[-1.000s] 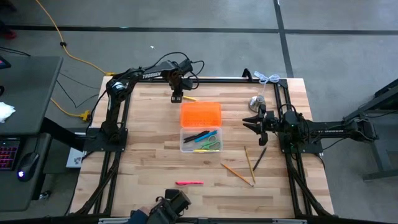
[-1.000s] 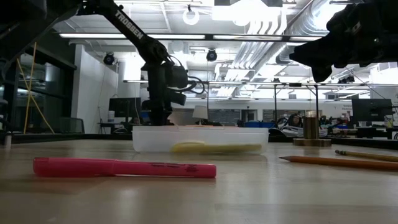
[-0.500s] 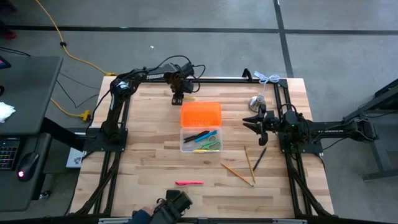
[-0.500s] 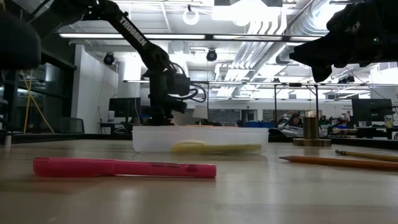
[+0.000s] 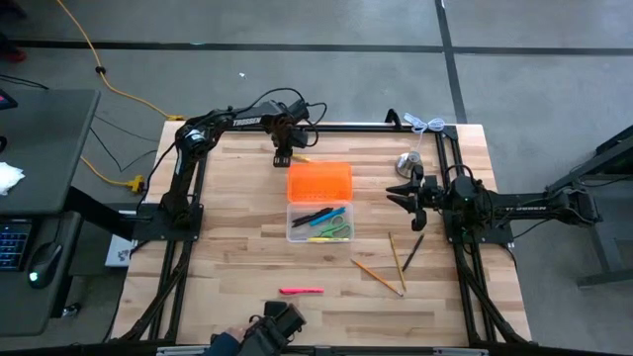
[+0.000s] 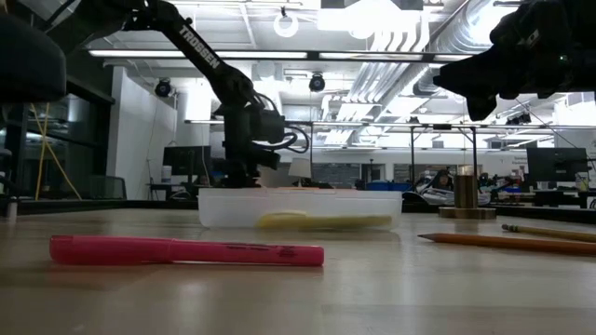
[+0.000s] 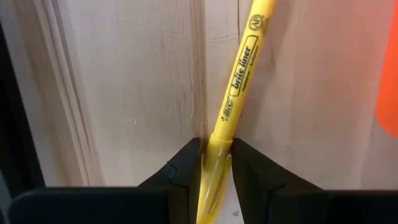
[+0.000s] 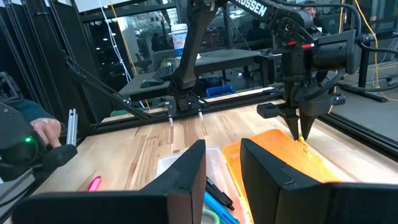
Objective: Pick & place school supplies into a supply box
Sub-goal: Put the yellow pen into the orange supply box
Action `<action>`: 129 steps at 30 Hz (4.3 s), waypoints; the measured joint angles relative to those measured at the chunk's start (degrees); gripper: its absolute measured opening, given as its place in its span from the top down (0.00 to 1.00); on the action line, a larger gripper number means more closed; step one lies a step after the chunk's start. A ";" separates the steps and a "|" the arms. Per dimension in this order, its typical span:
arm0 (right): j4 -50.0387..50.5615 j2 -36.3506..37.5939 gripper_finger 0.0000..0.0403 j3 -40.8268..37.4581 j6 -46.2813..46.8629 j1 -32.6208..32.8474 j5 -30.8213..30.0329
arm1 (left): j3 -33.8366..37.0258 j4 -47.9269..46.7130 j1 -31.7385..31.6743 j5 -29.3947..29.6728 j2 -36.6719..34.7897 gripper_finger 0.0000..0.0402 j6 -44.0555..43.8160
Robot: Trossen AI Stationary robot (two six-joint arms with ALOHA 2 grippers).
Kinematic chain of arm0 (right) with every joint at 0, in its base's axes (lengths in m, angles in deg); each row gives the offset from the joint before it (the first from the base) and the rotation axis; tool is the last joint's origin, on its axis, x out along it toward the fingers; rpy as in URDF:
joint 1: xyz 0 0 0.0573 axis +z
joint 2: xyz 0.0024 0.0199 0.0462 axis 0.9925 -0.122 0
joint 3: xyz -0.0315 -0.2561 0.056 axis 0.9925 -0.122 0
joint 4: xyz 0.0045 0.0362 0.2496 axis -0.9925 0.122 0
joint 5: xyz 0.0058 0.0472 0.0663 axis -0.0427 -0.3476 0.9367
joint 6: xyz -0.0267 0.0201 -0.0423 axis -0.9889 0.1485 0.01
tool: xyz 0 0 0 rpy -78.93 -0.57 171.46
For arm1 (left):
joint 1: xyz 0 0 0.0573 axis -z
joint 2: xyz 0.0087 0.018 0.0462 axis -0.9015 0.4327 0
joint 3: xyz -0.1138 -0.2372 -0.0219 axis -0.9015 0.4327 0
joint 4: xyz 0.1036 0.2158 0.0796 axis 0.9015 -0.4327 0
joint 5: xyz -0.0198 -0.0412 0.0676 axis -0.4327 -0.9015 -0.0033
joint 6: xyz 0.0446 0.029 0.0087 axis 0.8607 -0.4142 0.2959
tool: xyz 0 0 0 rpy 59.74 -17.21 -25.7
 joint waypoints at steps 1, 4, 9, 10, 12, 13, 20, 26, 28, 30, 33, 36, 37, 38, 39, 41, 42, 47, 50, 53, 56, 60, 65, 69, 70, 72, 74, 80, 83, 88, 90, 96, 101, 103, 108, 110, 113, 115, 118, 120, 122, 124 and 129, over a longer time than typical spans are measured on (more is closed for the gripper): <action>-0.06 0.00 0.81 0.00 0.01 0.00 0.00 | 0.00 0.02 -0.01 0.00 0.00 0.71 0.00; -0.42 0.02 0.81 0.00 0.00 -0.01 0.00 | 0.00 0.12 -0.01 0.02 0.02 0.74 0.02; -0.76 0.00 0.81 0.00 0.01 -0.01 0.00 | -0.03 0.63 0.01 0.17 0.02 0.84 0.02; -0.76 0.01 0.81 0.00 0.02 0.00 0.00 | -0.07 0.76 0.00 0.20 0.02 0.86 0.00; -0.76 0.00 0.81 0.00 0.02 -0.01 0.00 | -0.09 0.72 -0.01 0.20 0.02 0.88 -0.02; -0.76 0.00 0.81 0.00 0.02 -0.01 0.00 | -0.09 0.68 -0.01 0.22 0.02 0.89 -0.02; -0.76 0.00 0.81 0.00 0.02 -0.01 0.02 | -0.11 0.23 0.05 2.65 -0.04 0.87 -0.91; -0.78 0.00 0.81 0.00 0.00 0.01 0.02 | -2.25 -3.75 -0.06 3.75 0.19 0.89 -1.31; -0.76 0.00 0.81 0.00 0.02 -0.01 0.02 | -3.33 -4.59 -0.06 3.83 0.19 0.90 -1.32; -0.77 0.00 0.81 0.00 0.02 0.00 0.02 | -4.26 -5.61 -0.08 4.36 0.17 0.90 -1.33; -0.79 0.00 0.81 0.00 0.02 0.00 0.05 | -6.08 -7.66 -0.08 5.51 0.18 0.92 -1.33; -0.79 0.02 0.81 0.00 0.00 -0.01 0.11 | -7.43 -9.44 -0.08 5.51 0.17 0.96 -1.36; -0.79 0.00 0.81 0.00 0.00 -0.01 0.15 | -7.64 -9.36 -0.07 5.48 0.17 0.97 -1.36; -0.79 0.02 0.81 0.00 0.02 -0.01 0.17 | -7.69 -9.14 -0.06 5.41 0.17 0.98 -1.38; -0.79 0.01 0.81 0.00 0.02 0.00 0.17 | -7.72 -9.29 -0.06 5.40 0.15 0.98 -1.38; -0.79 0.00 0.81 0.00 0.02 -0.01 0.23 | -7.72 -9.54 -0.06 5.38 0.13 0.97 -1.64; -0.79 0.01 0.81 0.00 0.02 0.01 0.24 | -7.72 -9.75 -0.06 5.38 0.13 0.95 -1.75; -0.78 0.01 0.81 0.00 0.08 -0.01 0.31 | -7.72 -10.17 -0.06 8.03 0.13 0.85 -6.88; -0.79 0.00 0.81 0.00 0.22 0.01 0.49 | -7.72 -11.00 -0.71 11.71 0.09 0.82 -17.07; -0.77 0.00 0.81 0.00 0.22 0.01 0.50 | -7.72 -12.31 -2.33 9.22 0.04 0.79 -24.49; -0.78 0.01 0.81 0.00 0.22 -0.01 0.50 | -7.67 -12.31 -3.88 1.89 0.03 0.78 -28.01; -0.76 0.00 0.81 0.00 0.22 -0.01 0.48 | -7.65 -12.33 -4.65 -2.64 0.02 0.78 -29.89; -0.77 0.01 0.81 0.00 0.31 0.01 0.50 | -7.65 -12.69 -4.54 -3.08 0.00 0.77 -28.74; -0.78 0.01 0.81 0.00 0.31 0.01 0.50 | -7.61 -13.93 -4.54 -3.08 -0.04 0.77 -28.36; -0.79 0.01 0.81 0.00 0.31 0.01 0.49 | -7.61 -14.15 -4.54 -3.08 -0.04 0.77 -28.32; -0.77 0.02 0.81 0.00 0.28 0.01 0.48 | -7.61 -15.23 -4.56 -3.08 -0.07 0.77 -28.21; -0.79 0.01 0.81 0.00 0.28 0.01 0.48 | -7.61 -15.85 -4.56 -3.06 -0.07 0.76 -27.28; -0.76 0.00 0.81 0.00 0.28 0.01 0.48 | -7.60 -15.85 -4.54 -2.93 -0.07 0.65 -26.83; -0.76 0.02 0.81 0.00 0.27 0.01 0.48 | -7.58 -15.82 -4.54 -2.89 -0.07 0.57 -26.84; -0.76 0.00 0.81 0.00 0.26 0.01 0.48 | -7.58 -15.64 -4.54 -2.86 -0.07 0.45 -26.80; -0.76 0.00 0.81 0.00 0.26 0.01 0.48 | -7.56 -15.06 -4.54 -2.84 -0.07 0.41 -26.57; -0.76 0.00 0.81 0.00 0.26 0.01 0.73 | -7.56 -13.15 -4.54 -2.82 -0.07 0.36 -26.43; -0.76 0.02 0.81 0.00 0.28 0.01 2.50 | -7.54 -13.56 -4.54 -2.59 1.67 0.36 -26.46; -0.76 0.00 0.81 0.00 0.27 0.01 2.88 | -7.54 -13.49 -4.54 -1.81 2.86 0.36 -26.61; -0.76 0.02 0.81 0.00 1.64 0.01 2.89 | -7.57 -13.39 -4.54 -0.82 4.38 0.36 -26.64; -0.76 0.00 0.81 0.00 1.64 0.01 2.91 | -7.65 -13.32 -4.54 -0.53 4.55 0.36 -26.51; -0.76 0.00 0.81 0.00 1.70 0.01 2.89 | -7.63 -13.15 -4.54 -0.49 4.61 0.38 -25.27; -0.77 0.01 0.81 0.00 1.73 0.01 2.88 | -7.61 -12.78 -4.54 -0.38 4.63 0.42 -24.94; -0.79 0.01 0.81 0.00 1.75 0.01 2.86 | -7.58 -12.23 -4.56 -0.26 4.87 0.51 -24.49; -0.79 0.02 0.81 0.00 1.75 0.01 2.86 | -7.64 -12.01 -4.53 0.00 5.40 0.58 -24.43; -0.79 0.01 0.81 0.00 1.75 0.01 2.84 | -7.70 -11.87 -4.58 0.06 6.47 0.64 -24.30; -0.79 0.01 0.81 0.00 1.75 0.01 2.84 | -7.87 -12.13 -4.56 0.17 7.57 0.70 -24.30; -0.79 0.02 0.81 0.00 2.82 0.01 2.74 | -8.02 -12.28 -3.84 1.03 8.95 0.79 -24.76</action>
